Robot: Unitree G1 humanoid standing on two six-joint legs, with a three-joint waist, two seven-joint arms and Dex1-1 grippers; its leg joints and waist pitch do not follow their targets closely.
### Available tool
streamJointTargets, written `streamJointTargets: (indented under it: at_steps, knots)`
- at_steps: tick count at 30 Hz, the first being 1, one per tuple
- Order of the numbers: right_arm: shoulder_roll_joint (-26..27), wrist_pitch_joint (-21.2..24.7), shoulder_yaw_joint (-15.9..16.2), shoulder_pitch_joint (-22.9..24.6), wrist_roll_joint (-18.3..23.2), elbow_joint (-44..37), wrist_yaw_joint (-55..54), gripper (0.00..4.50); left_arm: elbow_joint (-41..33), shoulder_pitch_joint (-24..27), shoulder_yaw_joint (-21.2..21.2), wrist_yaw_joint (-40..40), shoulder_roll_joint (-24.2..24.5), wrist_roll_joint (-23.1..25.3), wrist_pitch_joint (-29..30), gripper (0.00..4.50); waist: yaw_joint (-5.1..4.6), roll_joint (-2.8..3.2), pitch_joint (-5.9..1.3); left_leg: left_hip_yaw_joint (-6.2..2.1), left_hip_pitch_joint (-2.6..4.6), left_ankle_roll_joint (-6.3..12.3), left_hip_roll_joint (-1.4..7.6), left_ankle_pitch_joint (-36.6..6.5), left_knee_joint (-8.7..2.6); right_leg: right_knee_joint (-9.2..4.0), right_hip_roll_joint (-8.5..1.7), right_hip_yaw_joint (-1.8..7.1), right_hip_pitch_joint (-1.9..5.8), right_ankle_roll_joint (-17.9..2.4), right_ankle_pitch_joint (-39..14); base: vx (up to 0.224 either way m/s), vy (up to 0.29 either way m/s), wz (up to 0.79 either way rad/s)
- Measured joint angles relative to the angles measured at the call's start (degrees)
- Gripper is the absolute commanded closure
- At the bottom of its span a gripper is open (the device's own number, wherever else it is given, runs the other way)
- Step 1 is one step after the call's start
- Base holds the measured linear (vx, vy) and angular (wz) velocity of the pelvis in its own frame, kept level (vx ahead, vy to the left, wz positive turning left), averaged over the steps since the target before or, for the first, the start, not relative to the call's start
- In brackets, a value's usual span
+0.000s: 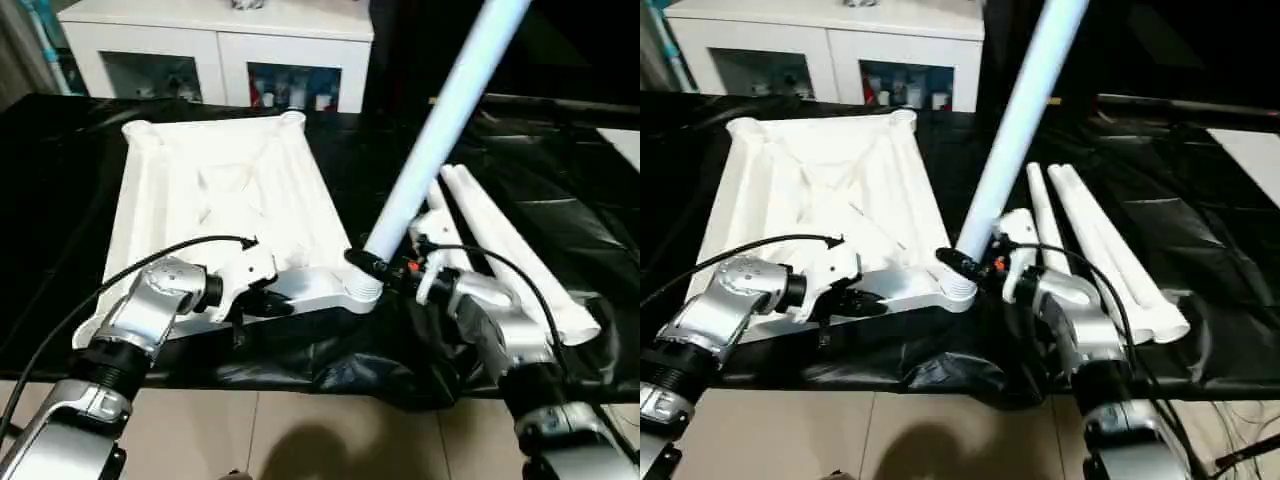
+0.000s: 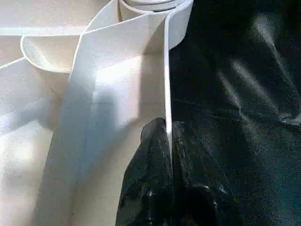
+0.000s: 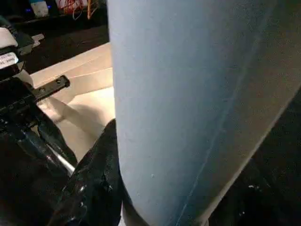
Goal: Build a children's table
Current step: Insert table leg to table base
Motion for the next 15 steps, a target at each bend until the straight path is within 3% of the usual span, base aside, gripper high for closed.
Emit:
streamJointTargets:
  at_steps: [7, 15]
  knots:
    - [-1.77, 0.13, 3.38, -2.07, -2.87, 0.31, 3.2, 2.64, -0.52, 0.08, -0.37, -0.49, 0.16, 0.01, 0.23, 4.5, -0.03, -0.37, -0.22, 0.0, 0.0, 0.02, 0.0, -0.01, -0.11, -0.21, 0.0, -0.04, 0.11, 0.06, -0.04, 0.0, 0.0, 0.0]
    - [-1.95, 0.06, 3.69, -3.32, -3.98, 2.02, 5.3, 2.64, -0.86, 0.14, -0.5, -0.85, 0.4, 0.01, 0.98, 4.5, -0.16, -0.8, -0.5, 0.0, 0.06, 0.01, -0.04, -0.01, -0.41, -0.46, 0.0, -0.09, 0.16, 0.04, -0.03, 0.0, 0.0, 0.0]
